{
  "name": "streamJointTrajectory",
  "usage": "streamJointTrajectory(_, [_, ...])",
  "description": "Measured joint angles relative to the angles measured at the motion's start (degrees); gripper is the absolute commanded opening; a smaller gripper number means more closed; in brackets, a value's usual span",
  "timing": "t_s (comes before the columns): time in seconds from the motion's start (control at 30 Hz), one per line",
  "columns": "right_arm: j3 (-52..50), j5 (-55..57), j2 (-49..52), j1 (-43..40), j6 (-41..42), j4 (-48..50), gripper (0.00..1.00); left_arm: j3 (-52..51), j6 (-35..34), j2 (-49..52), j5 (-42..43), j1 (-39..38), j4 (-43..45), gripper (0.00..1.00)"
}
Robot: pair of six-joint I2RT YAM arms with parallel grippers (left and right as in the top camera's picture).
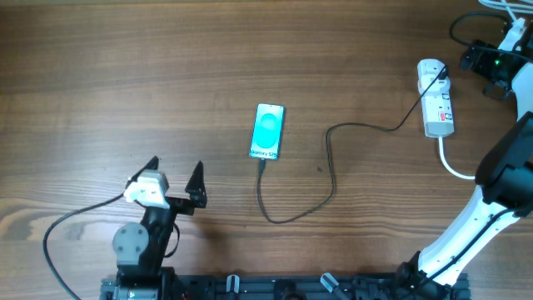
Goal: Plug charger to phone and switch on socket
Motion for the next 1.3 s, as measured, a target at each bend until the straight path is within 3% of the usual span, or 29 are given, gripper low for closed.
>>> streamJointTrajectory(0.33, [0.00, 0.00, 0.00, 0.00, 0.00, 0.00, 1.00, 0.00, 7.04, -1.49, -8.98, 0.00, -0.70, 1.00])
streamJointTrajectory(1.3, [0.00, 0.00, 0.00, 0.00, 0.00, 0.00, 1.00, 0.00, 7.06, -1.49, -9.05, 0.00, -0.70, 1.00])
